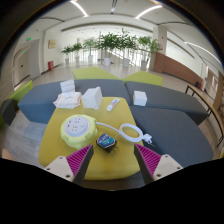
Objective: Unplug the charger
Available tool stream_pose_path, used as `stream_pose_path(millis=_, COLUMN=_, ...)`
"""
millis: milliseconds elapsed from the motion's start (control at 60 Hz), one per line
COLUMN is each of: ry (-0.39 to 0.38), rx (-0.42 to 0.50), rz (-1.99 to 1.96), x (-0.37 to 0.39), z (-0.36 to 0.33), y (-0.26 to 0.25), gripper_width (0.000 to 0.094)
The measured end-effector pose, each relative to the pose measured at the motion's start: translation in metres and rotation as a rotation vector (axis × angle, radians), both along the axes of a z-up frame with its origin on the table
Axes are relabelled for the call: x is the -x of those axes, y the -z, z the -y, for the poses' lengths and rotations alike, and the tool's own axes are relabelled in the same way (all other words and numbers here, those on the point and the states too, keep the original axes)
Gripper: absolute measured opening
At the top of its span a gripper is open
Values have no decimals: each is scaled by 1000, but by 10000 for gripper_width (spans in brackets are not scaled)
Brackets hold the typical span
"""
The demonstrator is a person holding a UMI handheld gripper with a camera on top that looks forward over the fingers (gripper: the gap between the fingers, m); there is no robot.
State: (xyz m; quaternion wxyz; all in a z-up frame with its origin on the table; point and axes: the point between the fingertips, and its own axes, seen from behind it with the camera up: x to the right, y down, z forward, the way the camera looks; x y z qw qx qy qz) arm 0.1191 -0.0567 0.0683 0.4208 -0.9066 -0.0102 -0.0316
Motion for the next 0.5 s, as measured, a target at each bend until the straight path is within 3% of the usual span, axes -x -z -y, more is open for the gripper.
stream_pose_path(millis=217, ry=-31, rx=-52, rz=-54, x=5, z=62, y=-44, gripper_width=855)
stream_pose_path(millis=400, ry=-58, rx=-97, rz=-73, x=3, z=79, y=-48, gripper_width=852)
stream_pose_path(millis=500, ry=-88, rx=-68, rz=-160, x=12, z=86, y=-38, gripper_width=838)
